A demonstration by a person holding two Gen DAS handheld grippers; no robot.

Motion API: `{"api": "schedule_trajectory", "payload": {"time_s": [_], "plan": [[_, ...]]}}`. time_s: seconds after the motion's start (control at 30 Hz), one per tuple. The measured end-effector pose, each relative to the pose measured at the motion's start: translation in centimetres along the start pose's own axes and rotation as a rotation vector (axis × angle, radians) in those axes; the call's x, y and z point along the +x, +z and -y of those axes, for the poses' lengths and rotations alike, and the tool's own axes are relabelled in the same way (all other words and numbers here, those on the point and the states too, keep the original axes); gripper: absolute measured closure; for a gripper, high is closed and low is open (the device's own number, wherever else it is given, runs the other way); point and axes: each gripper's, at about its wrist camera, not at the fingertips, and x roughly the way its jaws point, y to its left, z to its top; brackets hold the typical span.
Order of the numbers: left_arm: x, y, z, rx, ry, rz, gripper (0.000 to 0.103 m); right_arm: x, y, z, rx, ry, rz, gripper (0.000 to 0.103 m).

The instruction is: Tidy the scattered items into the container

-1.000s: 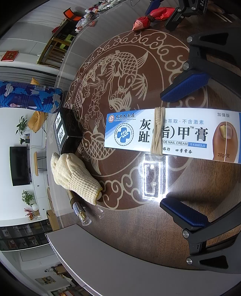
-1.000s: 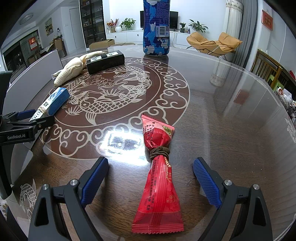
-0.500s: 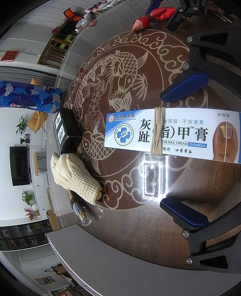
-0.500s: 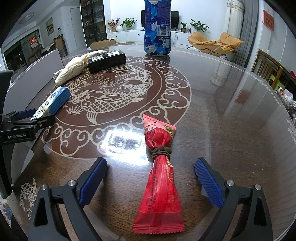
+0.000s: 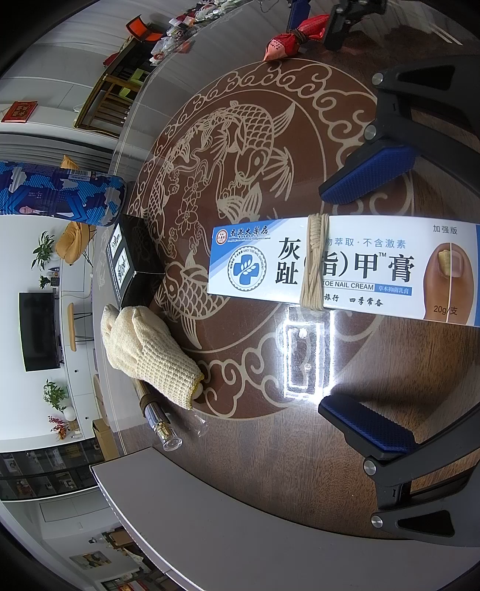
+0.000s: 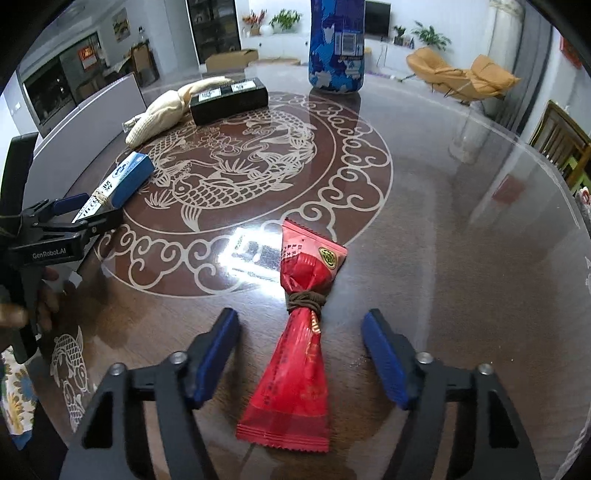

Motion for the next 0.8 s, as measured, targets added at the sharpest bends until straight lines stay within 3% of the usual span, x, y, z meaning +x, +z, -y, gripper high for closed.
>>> {"api": "schedule_trajectory", "payload": {"time_s": [0.2,0.27,0.3,0.33,0.4,0.47,0.6,0.8], "plan": [[-0.5,-0.4,1.4,0.088,-0.061,-0.024,0.0,-0.2,-0.2,-0.1,-0.019,-0.005,-0.019,0.061],[-0.5,-0.3,1.8,0.105,-0.073,-0.024,0.001,-0.4,-0.1,0.0,-0.009,-0.015,-0.022,0.084],[-0.6,-0.2,2.1,0.114,-0.079,-0.018,0.011,-0.4,-0.1,0.2,0.005,-0.011,-0.025,0.084],[-0.9,-0.2,2.3,0.127,-0.089,-0.007,0.031,-0.5,-0.1,0.4,0.016,-0.007,-0.029,0.085],[-1.3,0.1,2.6,0.152,-0.112,-0.009,0.06,-0.8,-0.3,0.5,0.021,-0.013,-0.027,0.085],[-1.8,0.2,2.6,0.164,-0.135,-0.023,0.06,-1.7,-0.6,0.7,0.03,-0.007,-0.007,0.085],[-4.4,-0.8,2.9,0.196,-0.147,0.023,0.06,-4.4,-1.4,1.3,0.069,0.028,0.053,0.085],[-7.3,-2.8,1.9,0.129,-0.227,0.036,0.06,-5.2,-2.0,1.0,0.086,0.064,0.028,0.085]]}}
